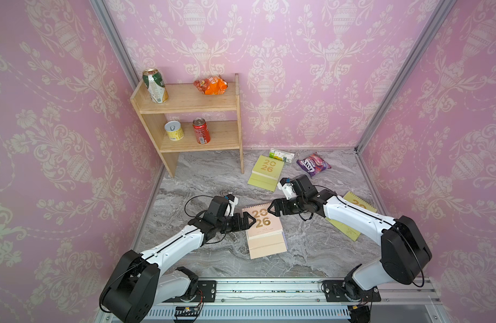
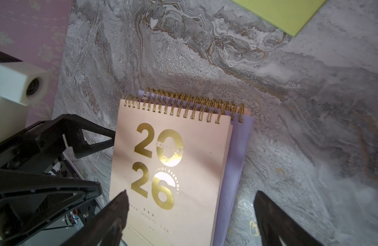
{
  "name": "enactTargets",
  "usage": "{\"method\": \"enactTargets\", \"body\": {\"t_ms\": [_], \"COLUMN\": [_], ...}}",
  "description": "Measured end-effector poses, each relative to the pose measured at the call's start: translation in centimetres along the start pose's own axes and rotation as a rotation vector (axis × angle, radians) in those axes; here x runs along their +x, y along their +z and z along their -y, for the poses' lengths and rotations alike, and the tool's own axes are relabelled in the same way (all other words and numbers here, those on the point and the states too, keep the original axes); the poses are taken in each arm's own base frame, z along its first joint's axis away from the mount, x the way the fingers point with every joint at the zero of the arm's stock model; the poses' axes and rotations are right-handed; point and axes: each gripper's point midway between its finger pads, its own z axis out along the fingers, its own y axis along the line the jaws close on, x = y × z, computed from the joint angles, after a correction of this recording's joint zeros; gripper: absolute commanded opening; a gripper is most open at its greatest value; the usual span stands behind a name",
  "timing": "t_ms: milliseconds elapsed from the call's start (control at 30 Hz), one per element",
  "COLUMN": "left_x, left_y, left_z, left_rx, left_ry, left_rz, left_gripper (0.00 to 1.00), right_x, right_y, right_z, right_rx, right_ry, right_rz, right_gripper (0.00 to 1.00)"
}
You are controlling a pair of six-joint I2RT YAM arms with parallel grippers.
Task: Stack the calendars
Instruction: Place the calendar at the calendar, then adjust the calendars at the calendar.
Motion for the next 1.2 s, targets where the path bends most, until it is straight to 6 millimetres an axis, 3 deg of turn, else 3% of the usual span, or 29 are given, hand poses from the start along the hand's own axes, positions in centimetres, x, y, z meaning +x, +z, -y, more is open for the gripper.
{"method": "enactTargets", "body": {"t_ms": [400, 633, 933, 1200], "left_x": [-1.5, -0.7, -2.2, -2.1], "left_y": [-0.2, 1.2, 1.9, 2.7], "left_z": [-0.2, -0.8, 0.7, 1.1], "left_rx": [-0.071, -0.094, -0.066, -0.064], "left_ry": [0.030, 0.024, 0.048, 0.058], "left_rz": [0.022, -0.026, -0.005, -0.023], "left_gripper": [0.99, 0.99, 0.99, 0.99], "right_x": [-0.6, -0.5, -0.8, -0.8], "right_y": [0.0, 0.1, 0.4, 0.6], "right_z": [1.1, 1.2, 1.5, 1.6], "right_rx": [0.002, -0.005, -0.007, -0.006], "right_ry": [0.052, 0.064, 0.071, 0.072], "right_rz": [0.010, 0.003, 0.009, 0.008], "right_gripper": [0.93, 0.93, 0.93, 0.93]}}
